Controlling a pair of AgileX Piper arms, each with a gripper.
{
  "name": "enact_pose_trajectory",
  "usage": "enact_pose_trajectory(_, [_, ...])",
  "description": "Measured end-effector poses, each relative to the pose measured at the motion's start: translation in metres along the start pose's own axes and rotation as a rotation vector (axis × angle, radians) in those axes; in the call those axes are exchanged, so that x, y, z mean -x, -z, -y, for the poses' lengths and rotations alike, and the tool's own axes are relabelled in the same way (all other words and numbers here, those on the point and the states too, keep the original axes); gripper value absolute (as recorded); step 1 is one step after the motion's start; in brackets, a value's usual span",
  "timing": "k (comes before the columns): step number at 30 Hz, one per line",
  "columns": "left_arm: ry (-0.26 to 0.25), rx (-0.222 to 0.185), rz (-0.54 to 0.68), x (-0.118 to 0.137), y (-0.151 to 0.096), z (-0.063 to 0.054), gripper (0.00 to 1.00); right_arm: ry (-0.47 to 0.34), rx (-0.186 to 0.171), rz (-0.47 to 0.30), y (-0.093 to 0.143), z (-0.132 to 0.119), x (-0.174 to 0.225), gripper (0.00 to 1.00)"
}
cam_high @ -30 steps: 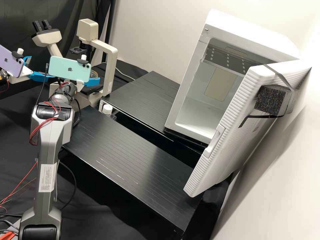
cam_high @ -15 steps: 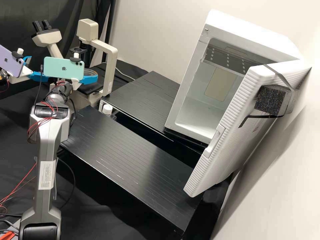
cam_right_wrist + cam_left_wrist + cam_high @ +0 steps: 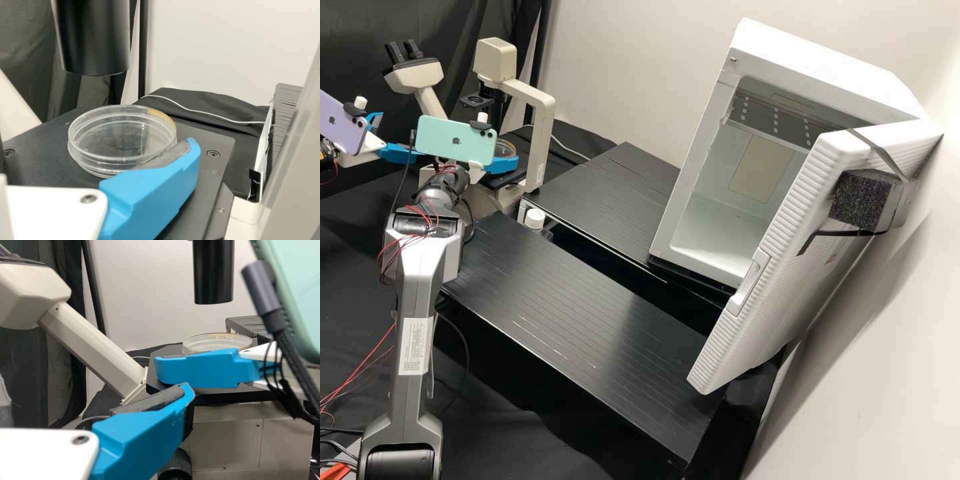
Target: Move the petri dish to the bench.
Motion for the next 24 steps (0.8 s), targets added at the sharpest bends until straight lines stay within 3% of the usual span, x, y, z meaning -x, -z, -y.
enact_pose_trajectory(6, [0.000, 0.000, 0.000, 0.0000, 0.0000, 0.0000, 1.00, 0.006, 0.002, 0.038, -0.0037, 0.0023, -0.0035, 1.00])
enact_pose_trajectory(7, [0.000, 0.000, 0.000, 0.0000, 0.0000, 0.0000, 1.00, 0.009, 0.006, 0.043, -0.0045, 0.0030, -0.0037, 0.00])
enact_pose_trajectory(24, [0.000, 0.000, 0.000, 0.0000, 0.0000, 0.0000, 1.00, 0.024, 0.015, 0.084, -0.0074, 0.0036, -0.0037, 0.00])
